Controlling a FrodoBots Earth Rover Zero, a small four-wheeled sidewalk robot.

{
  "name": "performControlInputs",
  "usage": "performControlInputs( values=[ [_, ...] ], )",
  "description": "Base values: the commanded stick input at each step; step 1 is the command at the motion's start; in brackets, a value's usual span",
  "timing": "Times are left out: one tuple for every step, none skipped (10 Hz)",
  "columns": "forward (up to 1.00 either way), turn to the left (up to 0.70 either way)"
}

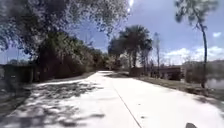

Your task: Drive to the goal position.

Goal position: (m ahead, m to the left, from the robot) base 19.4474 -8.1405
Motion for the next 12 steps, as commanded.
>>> performControlInputs(
  values=[
    [0.7, 0.0],
    [0.7, 0.0],
    [0.7, 0.0],
    [0.7, 0.0],
    [0.7, 0.0],
    [0.7, 0.0],
    [0.7, 0.0],
    [0.7, 0.0],
    [0.7, 0.0],
    [0.69, 0.0],
    [0.68, 0.0],
    [0.66, 0.0]
  ],
)
